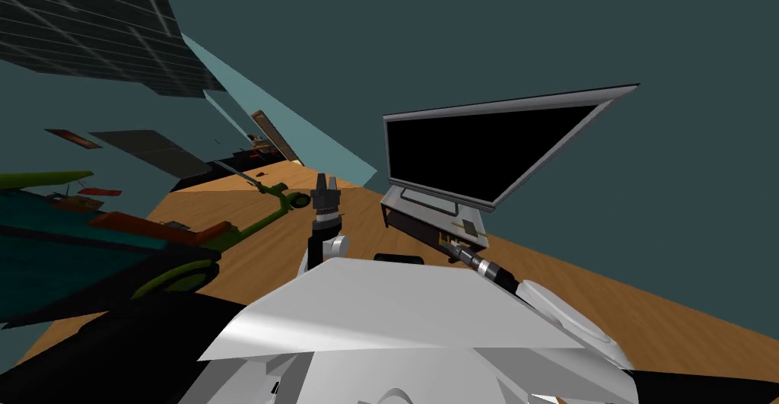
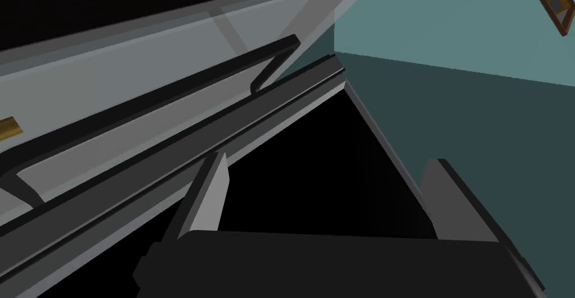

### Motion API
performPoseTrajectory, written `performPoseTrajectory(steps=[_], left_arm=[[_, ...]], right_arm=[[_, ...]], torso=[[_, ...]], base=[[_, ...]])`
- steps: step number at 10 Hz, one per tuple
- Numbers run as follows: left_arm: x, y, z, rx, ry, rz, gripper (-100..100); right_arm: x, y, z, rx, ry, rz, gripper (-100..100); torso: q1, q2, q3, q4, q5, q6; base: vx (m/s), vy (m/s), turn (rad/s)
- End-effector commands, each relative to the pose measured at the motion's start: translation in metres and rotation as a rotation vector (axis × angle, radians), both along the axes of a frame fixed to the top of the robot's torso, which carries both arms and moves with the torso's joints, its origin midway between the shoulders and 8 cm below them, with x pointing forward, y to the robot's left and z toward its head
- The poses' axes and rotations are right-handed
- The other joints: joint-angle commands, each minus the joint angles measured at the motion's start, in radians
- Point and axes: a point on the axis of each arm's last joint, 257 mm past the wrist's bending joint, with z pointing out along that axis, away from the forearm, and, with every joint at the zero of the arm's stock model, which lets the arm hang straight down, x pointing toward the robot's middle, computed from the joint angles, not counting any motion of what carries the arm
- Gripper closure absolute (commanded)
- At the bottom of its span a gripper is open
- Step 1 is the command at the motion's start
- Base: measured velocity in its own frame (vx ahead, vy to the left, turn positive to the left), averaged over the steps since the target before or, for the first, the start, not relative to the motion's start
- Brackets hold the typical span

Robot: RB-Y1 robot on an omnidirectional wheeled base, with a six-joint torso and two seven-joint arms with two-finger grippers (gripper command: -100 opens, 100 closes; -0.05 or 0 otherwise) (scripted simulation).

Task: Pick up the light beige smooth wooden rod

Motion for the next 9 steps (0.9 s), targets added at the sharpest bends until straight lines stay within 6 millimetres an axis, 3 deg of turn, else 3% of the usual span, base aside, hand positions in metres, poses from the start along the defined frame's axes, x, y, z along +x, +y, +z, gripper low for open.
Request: performPoseTrajectory(steps=[1, 2, 3, 4, 5, 6, 8, 9], left_arm=[[0.000, 0.000, 0.000, 0.000, 0.000, 0.000, 0], [0.000, 0.000, 0.000, 0.000, 0.000, 0.000, 0], [0.000, 0.000, 0.000, 0.000, 0.000, 0.000, 0], [0.000, 0.000, 0.000, 0.000, 0.000, 0.000, 0], [0.000, 0.000, 0.000, 0.000, 0.000, 0.000, 0], [0.000, 0.000, 0.000, 0.000, 0.000, 0.000, 0], [0.000, 0.000, 0.000, 0.000, 0.000, 0.000, 0], [0.000, 0.000, 0.000, 0.000, 0.000, 0.000, 0]], right_arm=[[-0.021, -0.019, -0.025, -0.079, 0.063, 0.028, -100], [-0.024, -0.023, -0.029, -0.090, 0.074, 0.026, -100], [-0.044, -0.042, -0.049, -0.155, 0.130, 0.045, -100], [-0.045, -0.042, -0.050, -0.160, 0.131, 0.049, -100], [-0.066, -0.063, -0.067, -0.225, 0.187, 0.069, -100], [-0.066, -0.063, -0.068, -0.228, 0.187, 0.072, -100], [-0.109, -0.103, -0.096, -0.344, 0.295, 0.106, -100], [-0.111, -0.104, -0.097, -0.357, 0.298, 0.119, -100]], torso=[[0.000, 0.000, 0.000, 0.000, 0.000, 0.000], [0.000, 0.001, 0.000, 0.000, 0.000, -0.001], [-0.001, 0.002, 0.001, 0.000, 0.000, 0.000], [-0.002, 0.002, 0.001, 0.001, 0.000, -0.001], [-0.002, 0.002, 0.001, 0.001, -0.001, 0.000], [-0.003, 0.002, 0.001, 0.001, -0.001, -0.001], [-0.003, 0.001, 0.001, 0.000, -0.001, 0.000], [-0.003, 0.000, 0.000, 0.000, -0.001, -0.001]], base=[[0.067, 0.052, 0.275], [0.051, 0.025, 0.152], [0.060, 0.023, 0.301], [0.052, 0.009, 0.190], [0.054, 0.006, 0.310], [0.050, -0.002, 0.137], [0.086, -0.003, 0.317], [0.067, -0.019, 0.260]])
